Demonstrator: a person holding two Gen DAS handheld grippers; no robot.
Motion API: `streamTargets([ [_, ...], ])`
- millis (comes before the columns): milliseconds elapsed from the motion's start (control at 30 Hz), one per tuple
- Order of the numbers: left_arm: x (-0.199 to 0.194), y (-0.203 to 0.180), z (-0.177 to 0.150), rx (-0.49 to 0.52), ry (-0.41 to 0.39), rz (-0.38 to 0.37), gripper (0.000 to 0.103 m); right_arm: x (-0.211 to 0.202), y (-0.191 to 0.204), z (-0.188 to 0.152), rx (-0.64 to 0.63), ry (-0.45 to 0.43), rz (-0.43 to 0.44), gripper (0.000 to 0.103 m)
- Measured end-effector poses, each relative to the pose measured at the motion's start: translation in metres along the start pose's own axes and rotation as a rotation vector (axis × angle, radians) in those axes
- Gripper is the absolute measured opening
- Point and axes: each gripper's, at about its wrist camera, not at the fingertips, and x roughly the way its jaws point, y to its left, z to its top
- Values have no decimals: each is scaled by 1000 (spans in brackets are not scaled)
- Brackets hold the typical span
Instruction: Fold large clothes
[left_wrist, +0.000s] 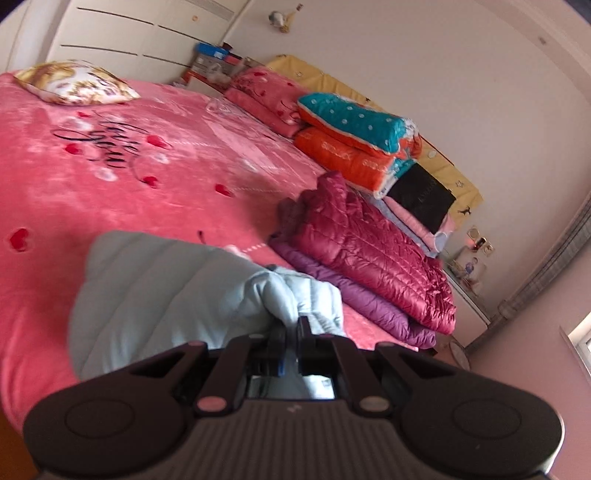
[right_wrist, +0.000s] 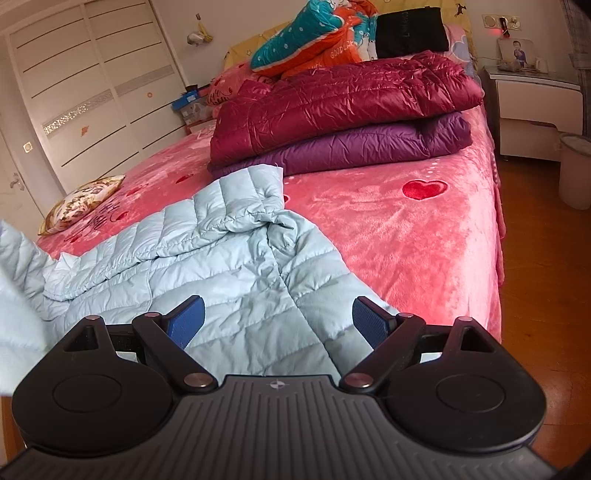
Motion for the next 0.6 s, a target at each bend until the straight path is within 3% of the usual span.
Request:
streamTargets([
  [300,98,-21,3,-26,120,-14,2,19,-14,14,57,-3,42,103],
  [500,153,-25,2,-3,165,25,3,32,-15,20,77,-6,87,103],
  [600,171,-22,3,12,175,52,17,36,-13,24,74,-14,116,103],
])
